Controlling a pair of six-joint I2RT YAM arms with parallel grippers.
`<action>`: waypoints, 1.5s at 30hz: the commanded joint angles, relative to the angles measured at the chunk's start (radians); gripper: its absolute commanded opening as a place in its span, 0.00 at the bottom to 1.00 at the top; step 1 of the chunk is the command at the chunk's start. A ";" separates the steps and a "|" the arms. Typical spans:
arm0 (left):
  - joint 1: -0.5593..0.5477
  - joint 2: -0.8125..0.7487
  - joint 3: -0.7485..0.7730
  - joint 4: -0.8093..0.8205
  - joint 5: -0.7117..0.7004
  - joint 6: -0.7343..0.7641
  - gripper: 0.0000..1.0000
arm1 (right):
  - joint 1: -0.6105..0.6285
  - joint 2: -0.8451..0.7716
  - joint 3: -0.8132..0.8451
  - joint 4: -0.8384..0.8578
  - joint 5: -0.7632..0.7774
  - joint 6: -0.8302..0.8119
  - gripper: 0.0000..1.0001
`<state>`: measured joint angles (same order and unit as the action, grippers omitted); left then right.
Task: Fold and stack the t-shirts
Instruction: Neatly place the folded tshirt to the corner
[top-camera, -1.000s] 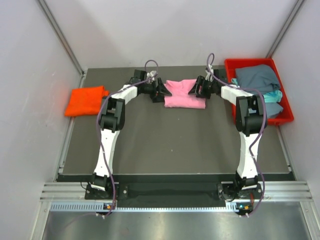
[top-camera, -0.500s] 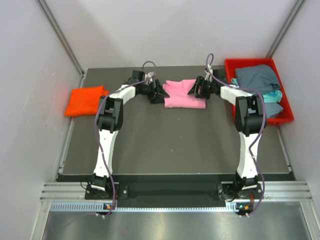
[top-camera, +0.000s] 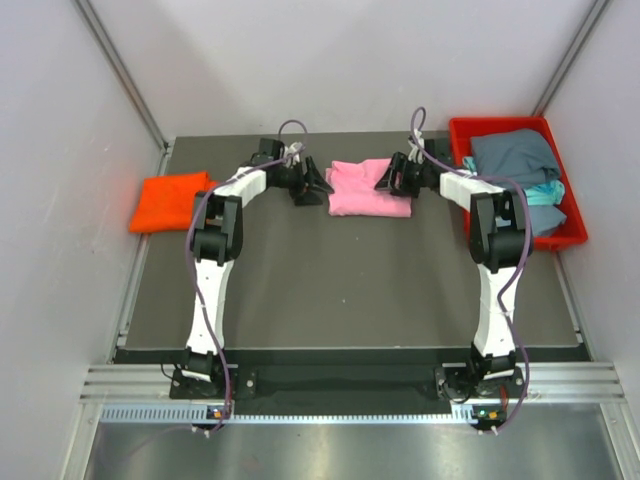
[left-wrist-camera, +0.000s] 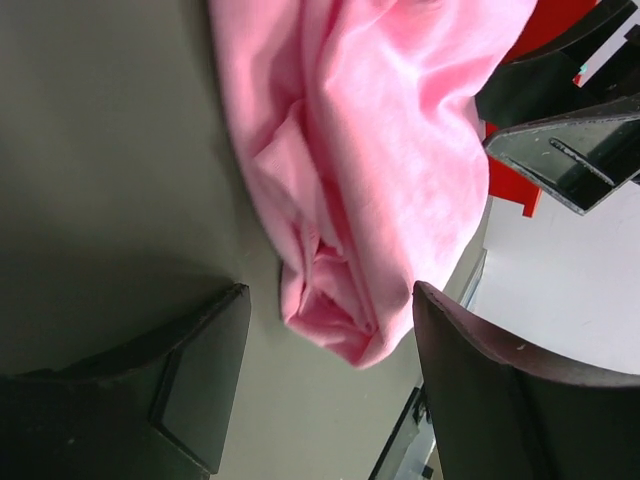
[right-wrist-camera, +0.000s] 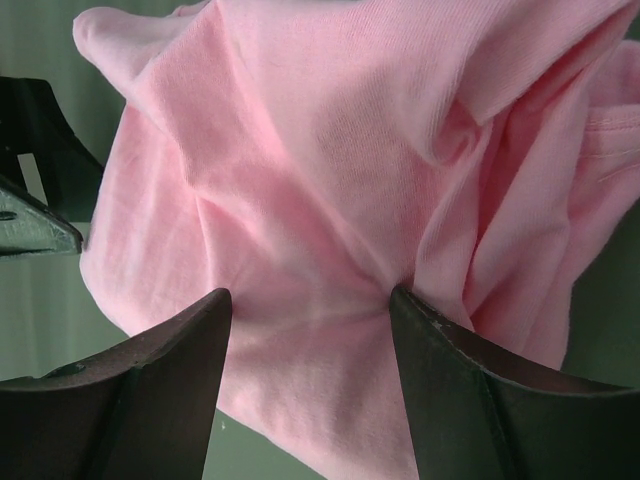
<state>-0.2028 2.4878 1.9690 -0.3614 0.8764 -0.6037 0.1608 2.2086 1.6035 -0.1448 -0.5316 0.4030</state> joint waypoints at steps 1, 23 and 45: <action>-0.038 0.106 0.013 -0.028 -0.091 0.056 0.72 | 0.028 -0.020 -0.008 0.022 0.002 -0.012 0.65; -0.052 0.129 0.050 -0.024 -0.126 0.071 0.00 | 0.052 -0.024 -0.001 0.031 0.004 -0.007 0.65; 0.147 -0.245 0.232 -0.671 -0.206 0.562 0.00 | 0.029 -0.314 -0.060 -0.027 0.044 -0.124 0.70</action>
<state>-0.0830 2.3390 2.1696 -0.8566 0.6964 -0.1677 0.1932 1.9656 1.5711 -0.1623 -0.5045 0.3267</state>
